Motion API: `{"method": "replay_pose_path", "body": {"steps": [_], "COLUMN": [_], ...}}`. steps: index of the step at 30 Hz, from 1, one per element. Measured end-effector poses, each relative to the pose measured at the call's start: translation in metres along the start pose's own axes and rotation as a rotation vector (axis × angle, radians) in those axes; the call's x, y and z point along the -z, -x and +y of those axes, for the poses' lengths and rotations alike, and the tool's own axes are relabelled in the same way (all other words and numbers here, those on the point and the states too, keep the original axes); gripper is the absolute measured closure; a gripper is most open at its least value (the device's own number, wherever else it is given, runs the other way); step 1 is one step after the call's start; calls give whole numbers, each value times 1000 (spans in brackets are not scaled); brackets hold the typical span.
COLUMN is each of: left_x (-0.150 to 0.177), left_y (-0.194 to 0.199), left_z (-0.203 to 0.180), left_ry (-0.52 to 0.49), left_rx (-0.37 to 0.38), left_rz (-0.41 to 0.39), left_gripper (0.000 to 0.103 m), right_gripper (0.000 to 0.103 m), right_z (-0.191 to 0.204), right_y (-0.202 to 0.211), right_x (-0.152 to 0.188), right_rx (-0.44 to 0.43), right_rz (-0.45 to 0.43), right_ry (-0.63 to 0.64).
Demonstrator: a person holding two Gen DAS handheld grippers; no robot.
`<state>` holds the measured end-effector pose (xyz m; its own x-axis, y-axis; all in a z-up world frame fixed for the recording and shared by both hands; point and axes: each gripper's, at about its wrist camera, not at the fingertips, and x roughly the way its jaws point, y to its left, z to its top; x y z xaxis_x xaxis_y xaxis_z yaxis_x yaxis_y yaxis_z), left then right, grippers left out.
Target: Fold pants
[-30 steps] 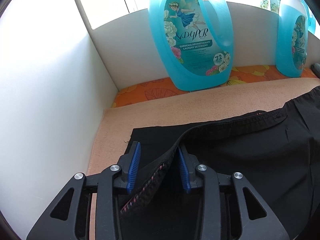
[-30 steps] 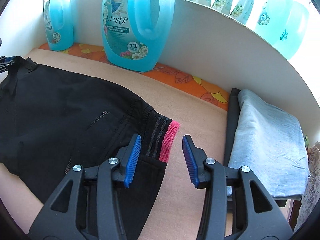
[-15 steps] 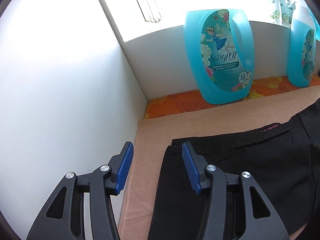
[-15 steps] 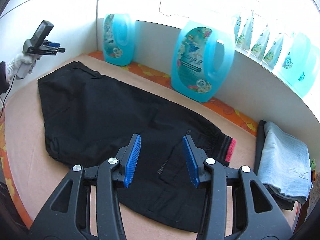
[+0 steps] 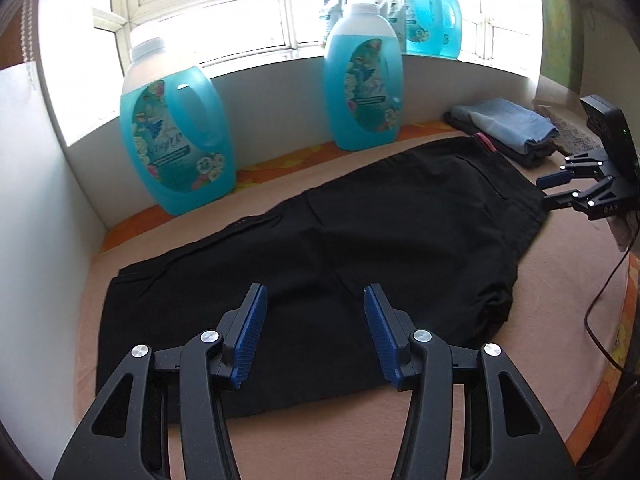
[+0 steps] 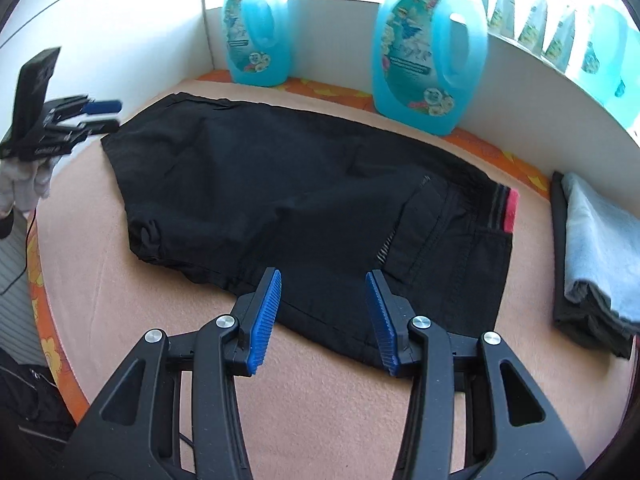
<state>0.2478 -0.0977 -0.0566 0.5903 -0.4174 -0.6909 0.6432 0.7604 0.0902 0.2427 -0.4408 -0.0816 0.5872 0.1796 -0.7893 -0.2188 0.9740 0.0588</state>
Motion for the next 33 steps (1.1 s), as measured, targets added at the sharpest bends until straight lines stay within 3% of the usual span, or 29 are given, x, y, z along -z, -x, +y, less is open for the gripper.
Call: {"method": "replay_pose_path", "body": {"steps": [2,4,10,14,19,23,26,28,31,33], "left_x": [2,5,11,14,10,8,7,7,7,7], "left_y": [-4,-10,-35,-53,-58,-59,-61,-61,-62,-62], "left_z": [-34,-64,-125,-142,-152,-152,-151,-152,-152,-151], "left_ry": [-60,-113,-313,-377,-451,-454,-439,-438,-440,-436], "left_rx": [74,132,127,100,45,51,67,75,91,98], "left_rz": [17,38,80,95,57,48,53,47,43,33], "left_gripper": [53,53,46,45,45,46,66,68,79,85], "right_gripper": [33,33,33,33,33,32,32,33,40,53], "right_z": [-19,-37,-92,-114,-113,-108,-106,-106,-107,-109], "right_y": [3,8,18,8,-9,-13,-15,-16,-19,-22], "right_x": [15,29,60,71,73,71,68,68,68,68], "right_rx": [23,38,51,-30,-68,-44,-25,-13,-2,-6], "right_rz": [22,25,7,-4,0,-35,-48,-60,-80,-91], "right_ry": [-123,-226,-533,-700,-757,-780,-795,-812,-837,-852]}}
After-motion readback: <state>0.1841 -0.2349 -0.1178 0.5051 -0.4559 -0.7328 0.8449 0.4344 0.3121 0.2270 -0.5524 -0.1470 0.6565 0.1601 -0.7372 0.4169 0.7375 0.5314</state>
